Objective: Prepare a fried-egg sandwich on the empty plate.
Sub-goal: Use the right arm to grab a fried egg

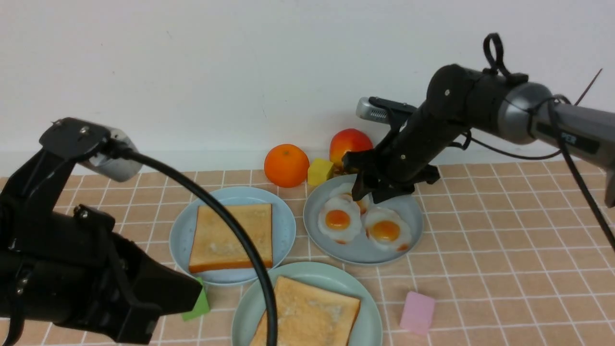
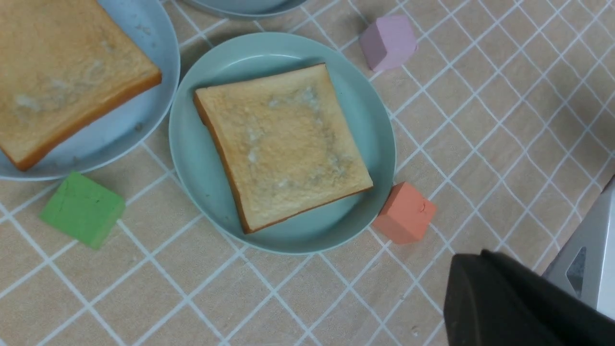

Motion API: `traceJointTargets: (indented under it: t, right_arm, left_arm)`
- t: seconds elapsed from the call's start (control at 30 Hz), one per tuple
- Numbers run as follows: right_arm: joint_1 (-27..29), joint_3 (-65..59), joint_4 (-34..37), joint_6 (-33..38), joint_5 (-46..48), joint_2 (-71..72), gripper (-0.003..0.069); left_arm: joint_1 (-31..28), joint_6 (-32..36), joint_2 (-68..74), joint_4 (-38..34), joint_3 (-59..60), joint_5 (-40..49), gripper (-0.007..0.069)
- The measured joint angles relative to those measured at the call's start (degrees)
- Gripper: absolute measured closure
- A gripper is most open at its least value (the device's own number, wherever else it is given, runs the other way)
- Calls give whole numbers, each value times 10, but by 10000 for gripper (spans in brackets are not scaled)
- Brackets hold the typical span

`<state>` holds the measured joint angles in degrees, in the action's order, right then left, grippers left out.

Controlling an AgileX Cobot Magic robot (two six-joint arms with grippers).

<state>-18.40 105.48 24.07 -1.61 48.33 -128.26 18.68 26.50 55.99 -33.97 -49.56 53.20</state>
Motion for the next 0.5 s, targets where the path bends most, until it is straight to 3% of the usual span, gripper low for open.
traceJointTargets:
  t: [0.2, 0.3, 0.5]
  right_arm:
    - [0, 0, 15, 0, -26, -30, 351]
    - [0, 1, 19, 0, -32, -34, 391]
    - [1, 1, 21, 1, -35, -37, 589]
  left_arm:
    - [0, 0, 0, 0, 0, 0, 638]
    - [0, 0, 0, 0, 0, 0, 638]
    - [0, 0, 0, 0, 0, -1, 638]
